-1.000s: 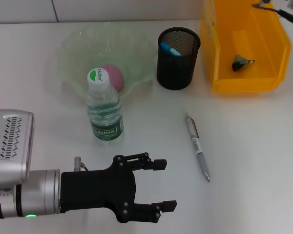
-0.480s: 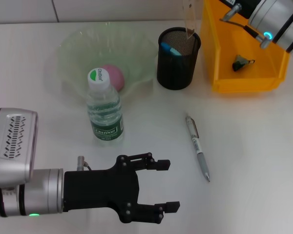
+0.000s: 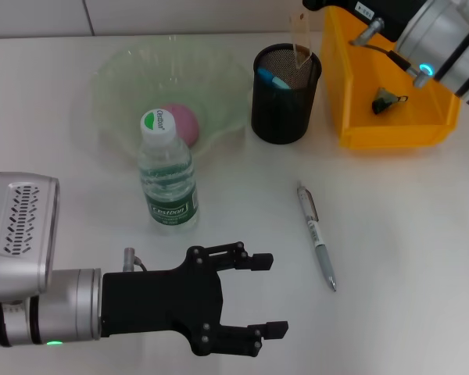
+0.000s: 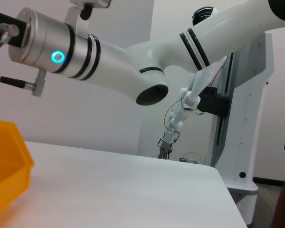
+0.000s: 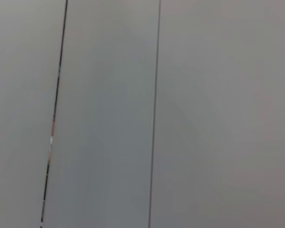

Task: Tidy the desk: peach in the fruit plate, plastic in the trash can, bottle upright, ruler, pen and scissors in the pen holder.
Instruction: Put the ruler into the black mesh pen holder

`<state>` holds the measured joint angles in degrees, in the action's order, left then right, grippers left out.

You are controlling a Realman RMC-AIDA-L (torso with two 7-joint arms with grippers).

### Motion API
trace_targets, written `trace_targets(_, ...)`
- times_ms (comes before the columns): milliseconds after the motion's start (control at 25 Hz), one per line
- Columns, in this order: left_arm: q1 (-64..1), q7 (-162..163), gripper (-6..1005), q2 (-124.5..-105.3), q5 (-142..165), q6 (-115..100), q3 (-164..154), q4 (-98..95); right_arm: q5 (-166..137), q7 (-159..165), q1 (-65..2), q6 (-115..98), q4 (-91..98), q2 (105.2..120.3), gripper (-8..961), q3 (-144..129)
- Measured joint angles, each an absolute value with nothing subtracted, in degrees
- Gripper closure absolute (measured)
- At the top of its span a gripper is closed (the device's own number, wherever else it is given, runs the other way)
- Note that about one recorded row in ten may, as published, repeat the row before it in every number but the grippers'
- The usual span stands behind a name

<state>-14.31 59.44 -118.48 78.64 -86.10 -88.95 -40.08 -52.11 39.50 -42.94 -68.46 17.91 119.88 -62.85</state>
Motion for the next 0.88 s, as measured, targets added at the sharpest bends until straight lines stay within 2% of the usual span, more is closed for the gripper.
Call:
trace_targets(320, -14.00, 59.42, 186, -118.47, 78.43, -86.21, -88.86, -39.75, -52.05, 38.17, -41.77, -71.13, 16.31, 119.88, 527, -63.28)
trace_targets(880, -14.59, 61.10, 186, -118.57, 78.22, -86.22, -88.85, -38.59, -48.91, 33.88, -44.41, -64.97, 11.25, 119.89, 514, -63.20)
